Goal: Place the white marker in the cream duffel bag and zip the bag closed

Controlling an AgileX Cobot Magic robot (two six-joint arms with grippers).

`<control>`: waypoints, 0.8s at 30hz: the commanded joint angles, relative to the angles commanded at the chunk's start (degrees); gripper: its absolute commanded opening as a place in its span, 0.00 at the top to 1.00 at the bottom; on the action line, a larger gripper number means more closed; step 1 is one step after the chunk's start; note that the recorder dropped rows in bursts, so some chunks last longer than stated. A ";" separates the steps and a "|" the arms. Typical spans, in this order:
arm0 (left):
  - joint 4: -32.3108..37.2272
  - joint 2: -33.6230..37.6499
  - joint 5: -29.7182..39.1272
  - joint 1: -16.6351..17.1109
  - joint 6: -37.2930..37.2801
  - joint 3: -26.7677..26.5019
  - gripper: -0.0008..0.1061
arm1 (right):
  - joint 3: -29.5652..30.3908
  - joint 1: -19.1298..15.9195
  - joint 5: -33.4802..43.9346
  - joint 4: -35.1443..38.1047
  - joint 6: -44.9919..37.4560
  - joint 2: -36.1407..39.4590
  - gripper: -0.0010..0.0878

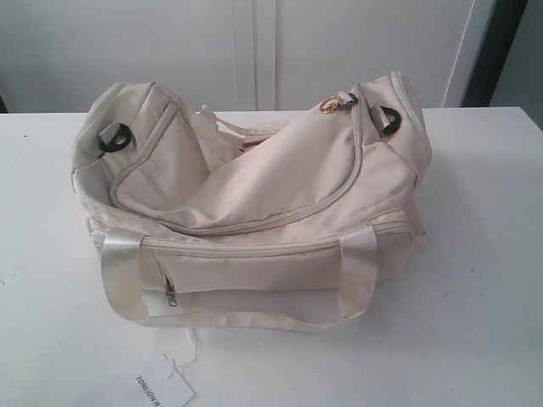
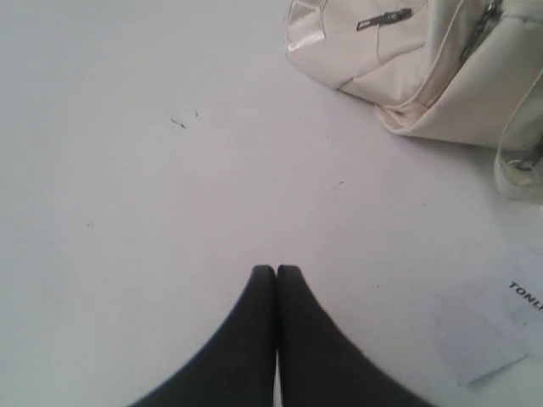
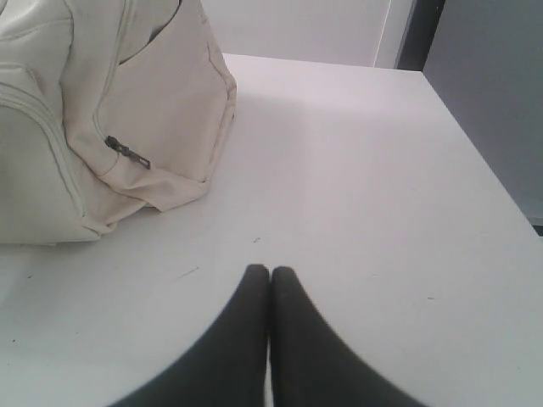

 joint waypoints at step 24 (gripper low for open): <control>-6.66 0.00 -3.91 0.00 14.34 1.54 0.99 | 0.00 0.00 0.00 0.00 0.00 0.00 0.99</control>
